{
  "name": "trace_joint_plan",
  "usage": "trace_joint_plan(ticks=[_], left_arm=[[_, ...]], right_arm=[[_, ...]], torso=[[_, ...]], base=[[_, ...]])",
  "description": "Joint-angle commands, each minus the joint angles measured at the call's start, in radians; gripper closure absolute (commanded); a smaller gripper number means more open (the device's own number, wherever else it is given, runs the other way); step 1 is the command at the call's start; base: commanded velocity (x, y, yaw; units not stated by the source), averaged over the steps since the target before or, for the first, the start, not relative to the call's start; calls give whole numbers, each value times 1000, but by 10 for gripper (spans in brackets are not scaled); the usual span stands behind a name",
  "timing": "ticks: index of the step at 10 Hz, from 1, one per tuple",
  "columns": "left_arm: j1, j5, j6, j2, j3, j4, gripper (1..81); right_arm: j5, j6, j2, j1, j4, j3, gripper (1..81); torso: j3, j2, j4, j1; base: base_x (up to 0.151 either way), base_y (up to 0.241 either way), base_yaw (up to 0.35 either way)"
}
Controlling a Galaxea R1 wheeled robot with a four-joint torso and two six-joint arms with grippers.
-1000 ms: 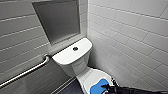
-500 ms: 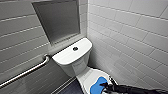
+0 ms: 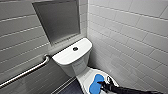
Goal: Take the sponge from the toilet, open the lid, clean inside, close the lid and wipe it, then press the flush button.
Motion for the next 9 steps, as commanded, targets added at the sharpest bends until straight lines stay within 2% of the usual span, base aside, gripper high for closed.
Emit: trace_joint_plan(ticks=[1, 4, 5, 7, 8, 9], left_arm=[[29, 78, 5, -6, 6, -2, 10], [31, 78, 5, -6, 6, -2, 10], [31, 79, 5, -6, 6, -2, 10], [31, 79, 5, -3, 6, 1, 10], [25, 79, 5, -2, 6, 1, 10], [20, 84, 5, 0, 6, 4, 10]], right_arm=[[11, -6, -16, 23, -125, 27, 10], [37, -6, -24, -7, -142, 18, 10], [39, -6, -28, -14, -141, 15, 811], [40, 0, -63, -10, -141, 48, 811], [40, -1, -117, -4, -144, 120, 811], [40, -3, -203, 9, -159, 249, 811]], torso=[[0, 0, 0, 0], [0, 0, 0, 0], [0, 0, 0, 0], [0, 0, 0, 0], [0, 0, 0, 0], [0, 0, 0, 0]], base=[[0, 0, 0], [0, 0, 0], [0, 0, 0], [0, 0, 0], [0, 0, 0], [0, 0, 0]])
